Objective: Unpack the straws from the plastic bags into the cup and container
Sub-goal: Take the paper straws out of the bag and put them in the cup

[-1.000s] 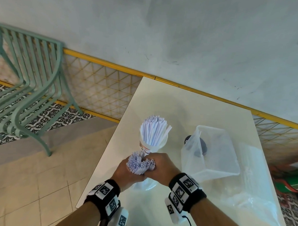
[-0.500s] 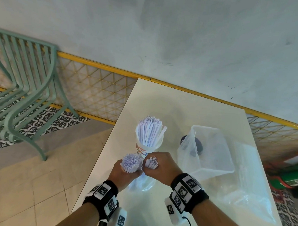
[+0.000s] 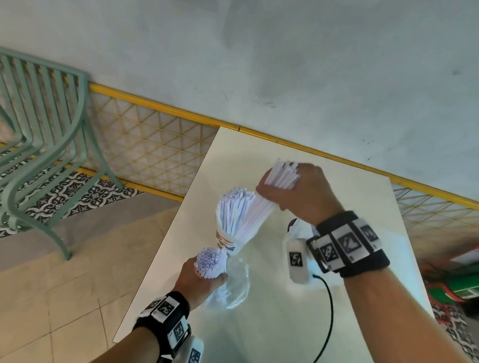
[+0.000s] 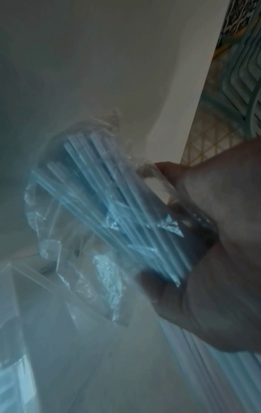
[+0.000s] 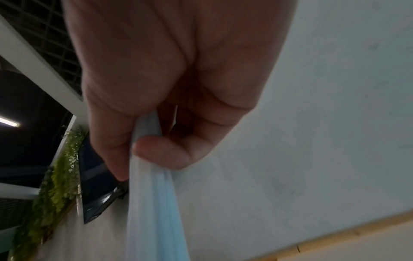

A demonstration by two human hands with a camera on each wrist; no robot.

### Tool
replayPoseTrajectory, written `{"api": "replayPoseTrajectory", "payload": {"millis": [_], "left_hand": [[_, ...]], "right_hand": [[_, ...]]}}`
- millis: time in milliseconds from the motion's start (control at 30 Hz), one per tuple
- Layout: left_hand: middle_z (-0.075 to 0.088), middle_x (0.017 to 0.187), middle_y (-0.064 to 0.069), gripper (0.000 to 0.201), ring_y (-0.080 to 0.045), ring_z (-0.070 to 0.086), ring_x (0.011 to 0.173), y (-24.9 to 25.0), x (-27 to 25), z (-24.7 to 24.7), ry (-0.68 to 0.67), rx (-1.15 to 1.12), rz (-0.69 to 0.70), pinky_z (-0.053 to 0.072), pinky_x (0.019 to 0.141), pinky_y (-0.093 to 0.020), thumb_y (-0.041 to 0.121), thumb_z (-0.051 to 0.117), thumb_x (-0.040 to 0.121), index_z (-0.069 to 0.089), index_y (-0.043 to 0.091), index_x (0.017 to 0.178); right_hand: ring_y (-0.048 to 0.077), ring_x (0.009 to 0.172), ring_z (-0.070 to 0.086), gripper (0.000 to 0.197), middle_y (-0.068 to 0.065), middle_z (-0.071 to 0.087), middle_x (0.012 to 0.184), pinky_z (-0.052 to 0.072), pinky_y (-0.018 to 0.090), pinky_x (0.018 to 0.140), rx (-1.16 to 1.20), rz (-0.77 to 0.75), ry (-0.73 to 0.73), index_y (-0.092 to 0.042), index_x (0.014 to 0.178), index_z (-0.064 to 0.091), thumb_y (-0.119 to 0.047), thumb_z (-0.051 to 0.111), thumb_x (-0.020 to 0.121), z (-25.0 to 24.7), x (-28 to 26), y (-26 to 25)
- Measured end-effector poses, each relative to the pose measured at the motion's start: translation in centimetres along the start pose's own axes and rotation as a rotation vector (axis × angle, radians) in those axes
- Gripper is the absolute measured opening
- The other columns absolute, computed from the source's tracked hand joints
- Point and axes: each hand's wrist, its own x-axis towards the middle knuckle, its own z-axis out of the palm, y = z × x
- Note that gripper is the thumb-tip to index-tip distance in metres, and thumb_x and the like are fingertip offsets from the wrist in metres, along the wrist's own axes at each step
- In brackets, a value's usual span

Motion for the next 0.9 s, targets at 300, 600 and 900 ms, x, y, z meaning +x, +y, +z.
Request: {"api": "replayPoseTrajectory", "payload": {"millis": [300,600,900], "left_hand": [[0.064,0.074,0.006,0.030,-0.005,0.061,0.067,0.7,-0.4,-0.1,-0.014,-0.045,-0.024,0.045,0.057,-0.010,0.005,0.080,0.073,0.057,0.024,0.075],[0.061,0.072,0.006,0.030,-0.003,0.058,0.064,1.5,-0.9,-0.2,-0.037,-0.058,-0.040,0.044,0.051,-0.005,0.005,0.079,0.075,0.054,0.023,0.074],[0.063,0.078,0.010,0.031,-0.001,0.060,0.071,1.6,-0.8,-0.3,-0.036,-0.058,-0.040,0.043,0.053,-0.005,0.009,0.079,0.075,0.055,0.027,0.078]], "right_hand": [[-0.002,0.065,0.062,0.027,-0.005,0.072,0.083,0.051,0.018,0.064,-0.206,0.069,-0.119,-0.015,0.094,0.074,-0.032,0.083,0.076,4.8,3.4,5.0],[0.010,0.134,0.038,0.094,-0.007,0.033,0.153,0.034,0.024,0.107,-0.187,-0.146,0.048,-0.027,0.147,0.032,-0.045,0.084,0.070,7.1,3.1,8.6],[0.011,0.150,0.013,0.094,-0.008,0.016,0.163,0.017,0.037,0.119,-0.491,-0.236,-0.079,-0.021,0.155,0.017,-0.063,0.061,0.083,10.1,2.2,10.2]]}}
